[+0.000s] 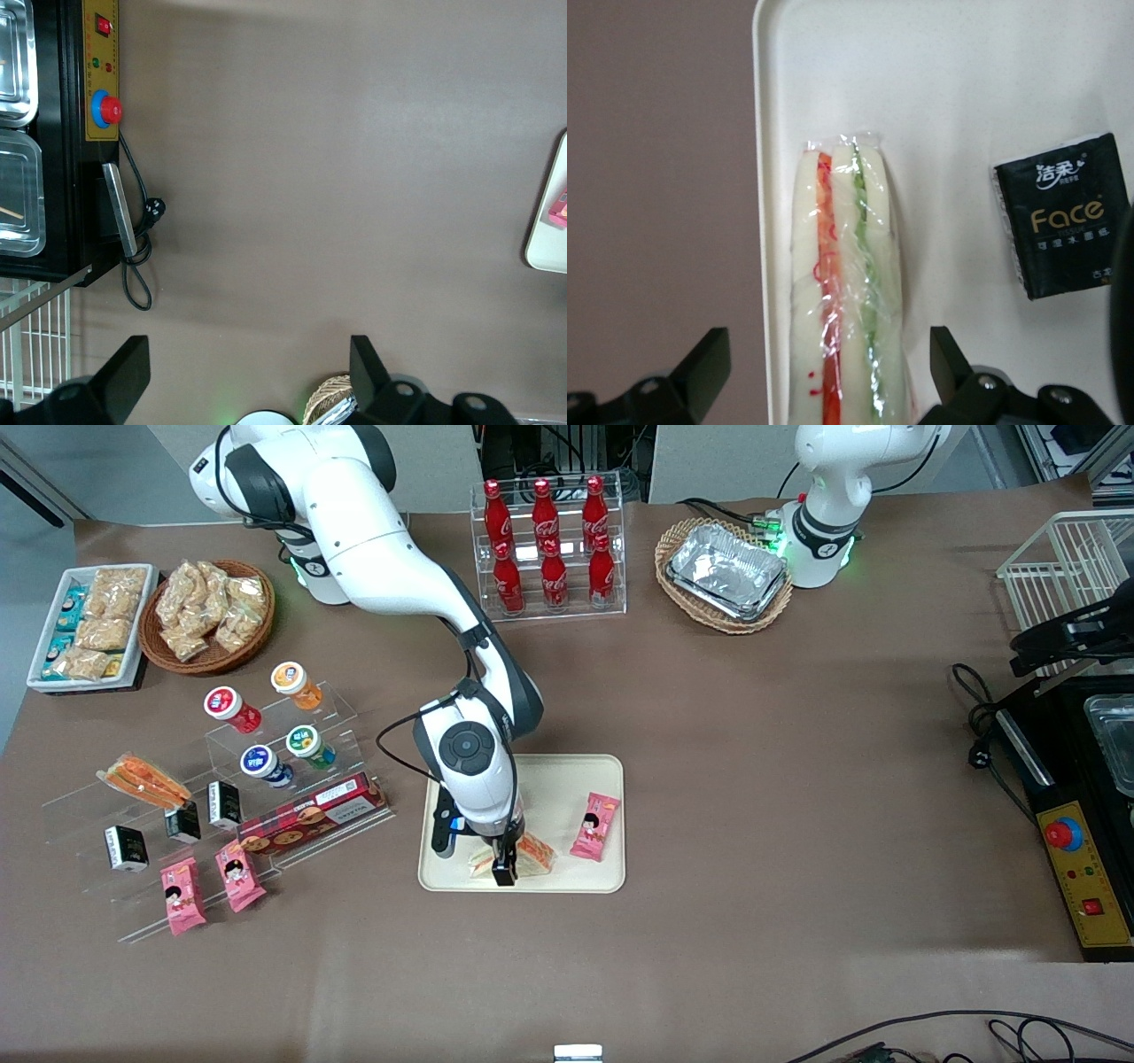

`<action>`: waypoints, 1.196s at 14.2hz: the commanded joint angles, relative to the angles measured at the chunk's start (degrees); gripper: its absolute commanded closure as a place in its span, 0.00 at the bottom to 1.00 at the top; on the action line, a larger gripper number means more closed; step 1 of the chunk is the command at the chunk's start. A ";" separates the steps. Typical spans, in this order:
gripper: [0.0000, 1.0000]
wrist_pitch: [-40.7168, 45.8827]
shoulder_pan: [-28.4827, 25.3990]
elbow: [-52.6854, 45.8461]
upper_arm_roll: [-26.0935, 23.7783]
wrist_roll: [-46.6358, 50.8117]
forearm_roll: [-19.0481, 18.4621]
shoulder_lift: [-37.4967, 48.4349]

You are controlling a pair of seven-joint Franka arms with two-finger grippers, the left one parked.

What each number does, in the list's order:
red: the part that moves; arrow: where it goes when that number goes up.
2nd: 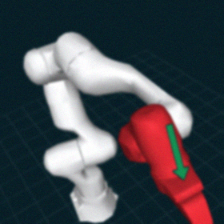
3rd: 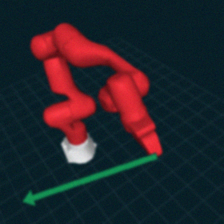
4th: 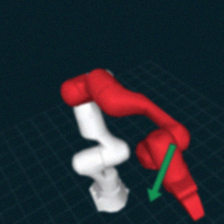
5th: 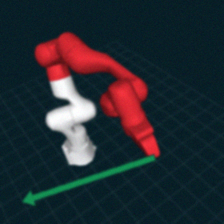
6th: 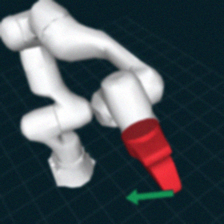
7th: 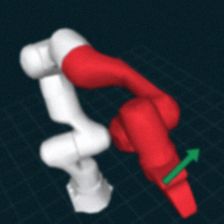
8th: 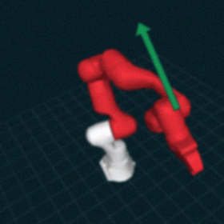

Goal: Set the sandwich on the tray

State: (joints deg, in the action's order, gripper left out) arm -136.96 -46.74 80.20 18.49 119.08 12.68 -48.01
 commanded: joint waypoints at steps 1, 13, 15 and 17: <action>0.00 4.32 0.15 -1.27 0.93 0.45 -2.13 1.94; 0.00 27.50 13.50 0.66 2.25 -35.35 -2.04 22.51; 0.00 32.08 16.31 0.66 2.43 -50.37 -2.39 24.27; 0.00 34.73 21.31 0.66 2.34 -64.26 -2.39 25.50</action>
State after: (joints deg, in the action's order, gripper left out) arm -105.55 -30.40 79.12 21.53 71.23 10.80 -25.24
